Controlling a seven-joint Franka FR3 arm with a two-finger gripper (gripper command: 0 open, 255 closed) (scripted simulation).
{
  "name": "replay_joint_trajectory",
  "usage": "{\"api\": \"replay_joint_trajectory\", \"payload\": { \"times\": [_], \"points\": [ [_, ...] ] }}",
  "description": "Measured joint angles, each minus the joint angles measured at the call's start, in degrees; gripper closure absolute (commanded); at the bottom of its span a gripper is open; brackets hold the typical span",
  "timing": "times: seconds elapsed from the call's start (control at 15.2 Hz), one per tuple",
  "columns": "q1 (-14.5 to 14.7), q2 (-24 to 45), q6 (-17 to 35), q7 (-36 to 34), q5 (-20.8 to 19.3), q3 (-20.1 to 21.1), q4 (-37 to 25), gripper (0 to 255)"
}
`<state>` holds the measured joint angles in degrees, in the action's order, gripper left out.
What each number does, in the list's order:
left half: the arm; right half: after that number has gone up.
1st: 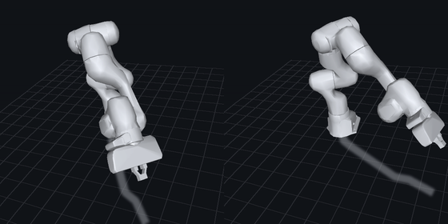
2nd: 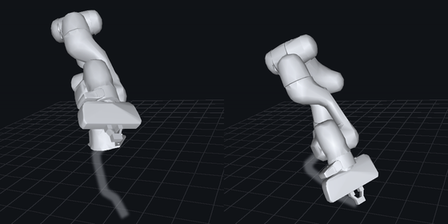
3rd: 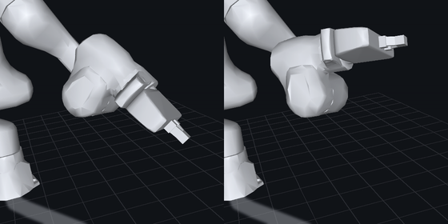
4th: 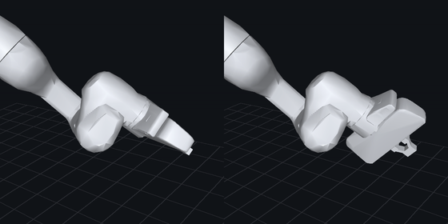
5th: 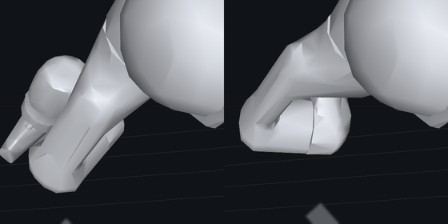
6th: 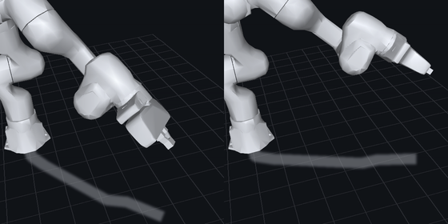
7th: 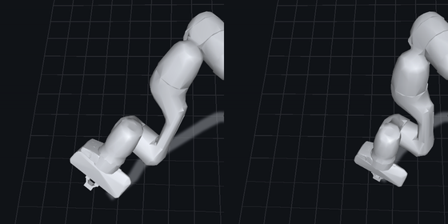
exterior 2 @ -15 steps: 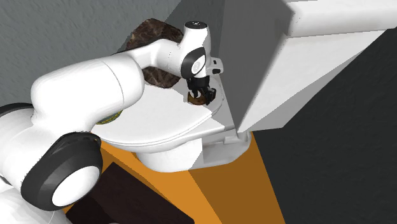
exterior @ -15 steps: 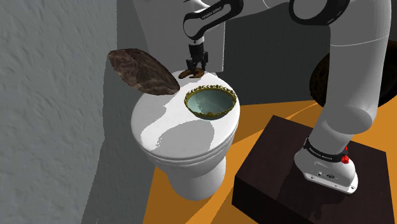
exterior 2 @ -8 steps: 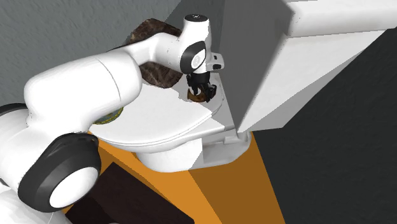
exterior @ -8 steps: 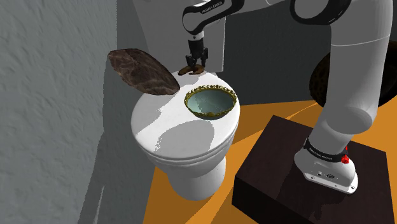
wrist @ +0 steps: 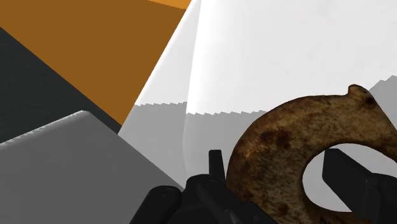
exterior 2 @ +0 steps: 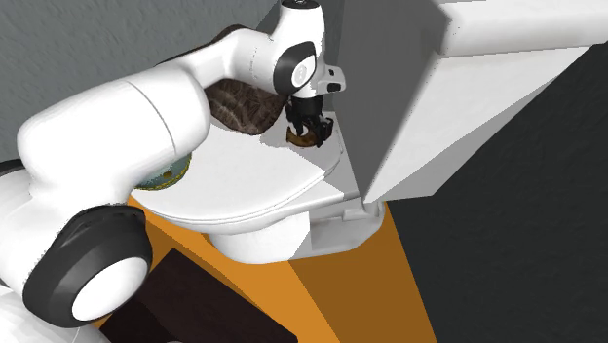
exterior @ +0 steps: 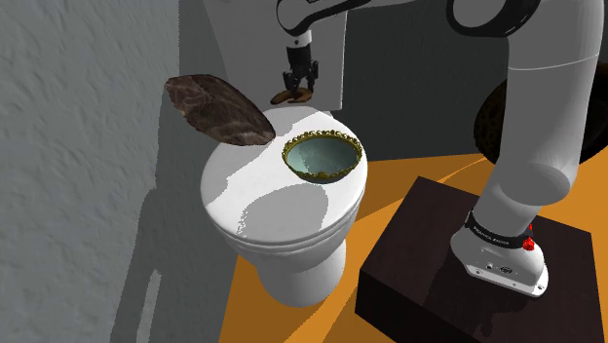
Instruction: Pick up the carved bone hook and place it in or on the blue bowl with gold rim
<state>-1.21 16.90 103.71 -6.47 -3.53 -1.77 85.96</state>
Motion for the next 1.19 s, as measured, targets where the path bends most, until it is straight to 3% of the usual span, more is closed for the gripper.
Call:
{"api": "replay_joint_trajectory", "payload": {
  "times": [1.19],
  "points": [
    [0.06,2.74,-15.39,0.86,0.17,0.00,-18.15,255]
  ]
}}
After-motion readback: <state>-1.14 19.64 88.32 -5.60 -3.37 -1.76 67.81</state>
